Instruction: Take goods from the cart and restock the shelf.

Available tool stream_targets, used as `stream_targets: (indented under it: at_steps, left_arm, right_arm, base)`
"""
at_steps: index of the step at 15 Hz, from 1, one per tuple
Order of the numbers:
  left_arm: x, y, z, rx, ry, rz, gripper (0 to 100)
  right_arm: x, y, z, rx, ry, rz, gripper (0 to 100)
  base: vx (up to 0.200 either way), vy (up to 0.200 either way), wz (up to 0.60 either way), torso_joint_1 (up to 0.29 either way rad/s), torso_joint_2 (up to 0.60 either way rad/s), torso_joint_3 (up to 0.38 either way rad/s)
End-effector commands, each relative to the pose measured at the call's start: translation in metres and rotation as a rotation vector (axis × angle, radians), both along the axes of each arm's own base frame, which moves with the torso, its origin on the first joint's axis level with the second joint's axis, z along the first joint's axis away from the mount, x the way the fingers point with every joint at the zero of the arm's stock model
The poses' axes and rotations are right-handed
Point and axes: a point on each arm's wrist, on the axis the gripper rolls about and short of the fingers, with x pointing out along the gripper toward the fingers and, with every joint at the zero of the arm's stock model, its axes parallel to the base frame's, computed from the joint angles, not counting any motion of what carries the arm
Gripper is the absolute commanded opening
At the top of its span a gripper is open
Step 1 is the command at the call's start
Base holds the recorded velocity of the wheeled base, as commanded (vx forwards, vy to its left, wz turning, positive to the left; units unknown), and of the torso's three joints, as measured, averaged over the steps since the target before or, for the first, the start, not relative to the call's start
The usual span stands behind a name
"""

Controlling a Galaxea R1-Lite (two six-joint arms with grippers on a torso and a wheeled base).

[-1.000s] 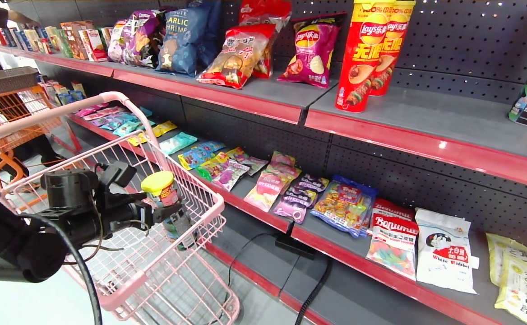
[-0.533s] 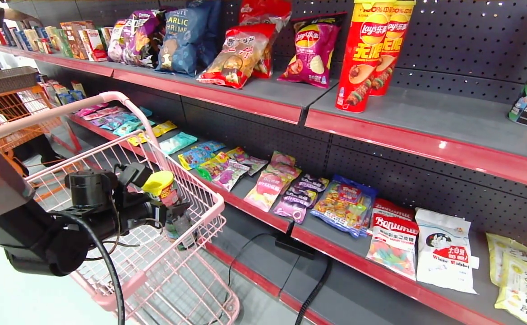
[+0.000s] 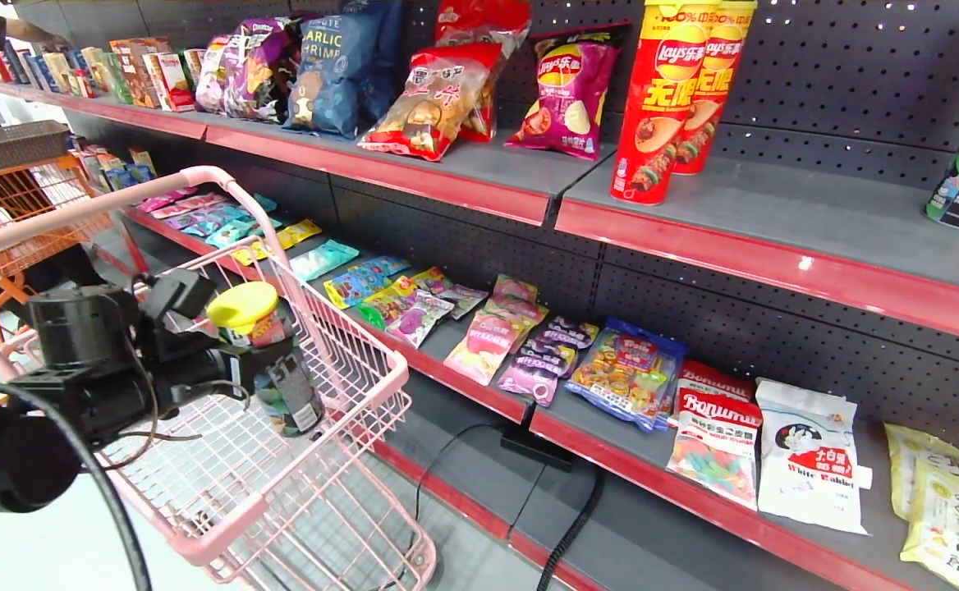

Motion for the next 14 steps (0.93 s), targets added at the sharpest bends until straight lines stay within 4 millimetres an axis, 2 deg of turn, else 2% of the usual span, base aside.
stream_targets:
  at_steps: [1,2,3,4,5,7,10,13,14]
  left_arm:
    - [-0.034,0.020,0.073,-0.018,-0.134,0.084,0]
    - [-0.053,0.020,0.093,-0.018,-0.150,0.094,0]
    - [-0.063,0.020,0.103,-0.017,-0.161,0.098,0]
    - [-0.090,0.019,0.123,-0.016,-0.174,0.111,0]
    - [-0.110,0.016,0.134,-0.023,-0.178,0.107,0]
    - [-0.157,0.007,0.151,-0.074,-0.224,-0.015,0]
    - [-0.208,-0.002,0.153,-0.058,-0.236,-0.035,0]
    - [-0.223,0.002,0.141,-0.030,-0.219,0.141,0]
    - [-0.235,-0.001,0.132,-0.030,-0.228,0.138,0]
  right_arm:
    - [0.000,0.000,0.000,-0.001,0.001,-0.001,100]
    - [0.000,0.000,0.000,-0.001,0.001,0.001,100]
    - [0.000,0.000,0.000,-0.001,0.001,0.001,100]
    - [0.000,0.000,0.000,-0.001,0.001,0.001,100]
    - [0.000,0.000,0.000,0.001,0.001,0.001,100]
    - [0.000,0.000,0.000,0.004,0.002,0.001,100]
    - [0.000,0.000,0.000,0.002,0.002,0.001,100]
    - [0.000,0.000,0.000,0.002,0.001,0.001,100]
    - [0.000,0.000,0.000,0.002,0.001,0.001,100]
  base:
    - [0.000,0.000,0.00,0.000,0.00,0.000]
    - [0.000,0.000,0.00,0.000,0.00,0.000]
    - [0.000,0.000,0.00,0.000,0.00,0.000]
    - [0.000,0.000,0.00,0.000,0.00,0.000]
    - [0.000,0.000,0.00,0.000,0.00,0.000]
    - [0.000,0.000,0.00,0.000,0.00,0.000]
    - [0.000,0.000,0.00,0.000,0.00,0.000]
    - [0.000,0.000,0.00,0.095,-0.31,-0.206]
    - [0.000,0.000,0.00,0.163,-0.47,-0.315]
